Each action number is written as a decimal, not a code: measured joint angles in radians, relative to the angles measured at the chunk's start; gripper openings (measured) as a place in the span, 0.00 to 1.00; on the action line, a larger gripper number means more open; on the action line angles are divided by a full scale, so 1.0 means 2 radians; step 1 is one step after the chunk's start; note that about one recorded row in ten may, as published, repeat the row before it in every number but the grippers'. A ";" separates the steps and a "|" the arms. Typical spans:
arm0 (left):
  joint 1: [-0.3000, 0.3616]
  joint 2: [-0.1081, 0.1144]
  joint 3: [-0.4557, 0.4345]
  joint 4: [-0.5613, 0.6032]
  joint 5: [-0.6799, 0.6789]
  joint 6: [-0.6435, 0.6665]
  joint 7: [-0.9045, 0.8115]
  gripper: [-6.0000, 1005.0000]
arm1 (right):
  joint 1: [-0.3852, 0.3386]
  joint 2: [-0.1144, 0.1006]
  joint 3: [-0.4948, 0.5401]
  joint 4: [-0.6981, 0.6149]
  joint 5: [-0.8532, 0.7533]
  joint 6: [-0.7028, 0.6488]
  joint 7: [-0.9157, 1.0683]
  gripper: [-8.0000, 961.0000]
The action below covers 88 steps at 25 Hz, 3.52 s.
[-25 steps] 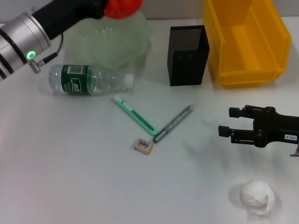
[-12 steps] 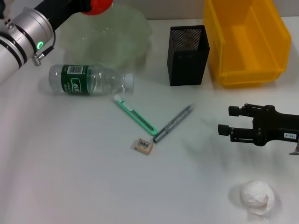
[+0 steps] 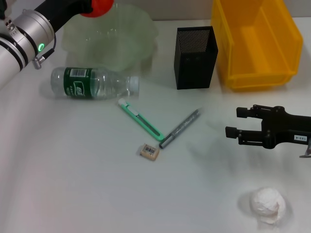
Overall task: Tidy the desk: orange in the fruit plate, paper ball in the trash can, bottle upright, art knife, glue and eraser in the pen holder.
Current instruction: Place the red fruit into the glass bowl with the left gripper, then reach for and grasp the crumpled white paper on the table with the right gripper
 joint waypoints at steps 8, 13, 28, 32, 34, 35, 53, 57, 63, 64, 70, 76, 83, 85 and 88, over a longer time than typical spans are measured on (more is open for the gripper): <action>0.000 0.000 0.004 0.000 0.000 0.000 0.000 0.06 | 0.001 0.000 0.000 0.000 0.000 0.000 0.000 0.80; 0.000 0.000 0.005 0.000 0.000 0.000 0.000 0.08 | 0.001 0.001 0.000 0.000 0.000 0.000 0.000 0.80; 0.003 -0.001 0.006 0.000 -0.011 0.004 0.008 0.34 | 0.000 0.003 0.000 0.000 0.000 0.000 0.000 0.80; 0.003 -0.001 0.006 0.000 -0.011 0.004 0.008 0.53 | 0.000 0.003 0.000 0.000 0.000 0.000 0.000 0.80; 0.004 -0.001 0.006 0.000 -0.011 0.004 0.007 0.59 | 0.000 0.003 0.000 0.000 0.000 0.000 0.000 0.80; 0.004 -0.001 0.006 0.000 -0.011 0.004 0.007 0.62 | 0.000 0.003 0.000 0.000 0.000 0.000 0.000 0.80; 0.033 0.016 0.054 0.014 -0.005 0.143 -0.058 0.86 | 0.000 0.003 0.002 0.000 0.000 0.000 0.001 0.80; 0.049 0.030 0.098 0.032 -0.005 0.198 -0.094 0.86 | 0.000 0.003 0.002 0.000 0.000 0.000 0.001 0.80; 0.062 0.046 0.123 0.046 0.068 0.301 -0.147 0.86 | 0.002 0.001 0.003 0.000 0.000 0.000 0.000 0.80; 0.062 0.046 0.123 0.046 0.068 0.301 -0.147 0.86 | 0.002 0.001 0.003 0.000 0.000 0.000 0.000 0.80; 0.060 0.047 0.123 0.052 0.161 0.357 -0.168 0.86 | 0.008 0.000 0.003 0.000 0.000 0.000 0.000 0.80; 0.070 0.050 0.124 0.055 0.224 0.390 -0.181 0.86 | 0.009 0.000 0.002 -0.001 0.000 0.000 0.000 0.80; 0.111 0.058 0.125 0.059 0.277 0.421 -0.171 0.86 | 0.014 0.000 0.003 -0.002 0.001 0.000 0.001 0.80; 0.111 0.058 0.125 0.059 0.277 0.421 -0.171 0.86 | 0.015 0.000 0.003 -0.001 0.002 0.000 0.001 0.80; 0.115 0.061 0.127 0.060 0.328 0.425 -0.170 0.86 | 0.020 0.000 0.003 -0.001 0.002 0.000 0.004 0.80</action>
